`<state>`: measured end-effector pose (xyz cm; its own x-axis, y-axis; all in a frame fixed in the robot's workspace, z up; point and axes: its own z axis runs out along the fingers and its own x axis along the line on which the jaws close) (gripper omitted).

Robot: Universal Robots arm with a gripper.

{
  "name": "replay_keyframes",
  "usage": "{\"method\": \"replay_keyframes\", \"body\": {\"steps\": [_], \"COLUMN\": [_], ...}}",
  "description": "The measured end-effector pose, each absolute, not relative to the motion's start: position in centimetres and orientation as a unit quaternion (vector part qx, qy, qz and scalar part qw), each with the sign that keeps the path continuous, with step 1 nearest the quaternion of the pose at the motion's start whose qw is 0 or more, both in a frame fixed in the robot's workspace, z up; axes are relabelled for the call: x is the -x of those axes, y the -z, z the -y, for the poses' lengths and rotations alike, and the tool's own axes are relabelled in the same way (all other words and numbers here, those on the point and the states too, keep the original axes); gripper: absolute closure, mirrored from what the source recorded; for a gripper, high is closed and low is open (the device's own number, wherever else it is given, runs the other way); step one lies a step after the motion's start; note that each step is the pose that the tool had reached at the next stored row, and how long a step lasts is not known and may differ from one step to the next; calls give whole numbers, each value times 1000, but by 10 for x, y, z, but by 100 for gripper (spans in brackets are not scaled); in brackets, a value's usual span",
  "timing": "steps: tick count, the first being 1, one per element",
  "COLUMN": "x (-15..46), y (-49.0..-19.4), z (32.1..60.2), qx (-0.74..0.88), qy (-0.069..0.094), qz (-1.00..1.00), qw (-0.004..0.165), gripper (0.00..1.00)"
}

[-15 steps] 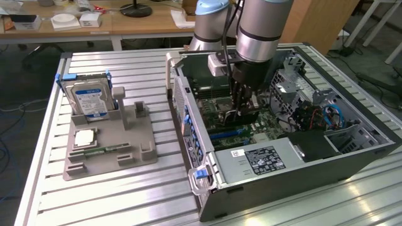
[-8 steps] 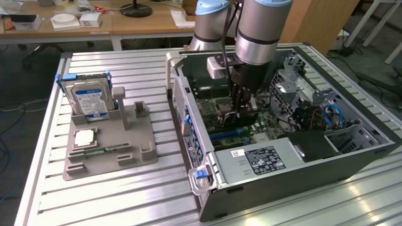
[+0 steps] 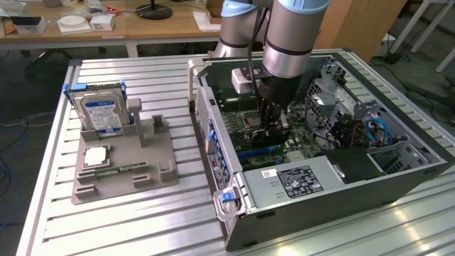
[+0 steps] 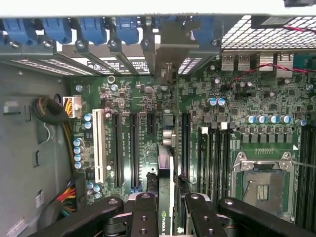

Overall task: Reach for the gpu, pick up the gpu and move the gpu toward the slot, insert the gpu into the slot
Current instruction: 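Insert the gpu into the slot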

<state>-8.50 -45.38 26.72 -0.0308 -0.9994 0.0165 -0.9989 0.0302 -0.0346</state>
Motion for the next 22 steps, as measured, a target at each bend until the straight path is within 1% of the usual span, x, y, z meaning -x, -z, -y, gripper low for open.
{"method": "replay_keyframes", "body": {"steps": [22], "x": [83], "y": [-266], "z": [455], "qx": [696], "qy": [18], "qz": [-718], "qw": [6], "gripper": [74]}}
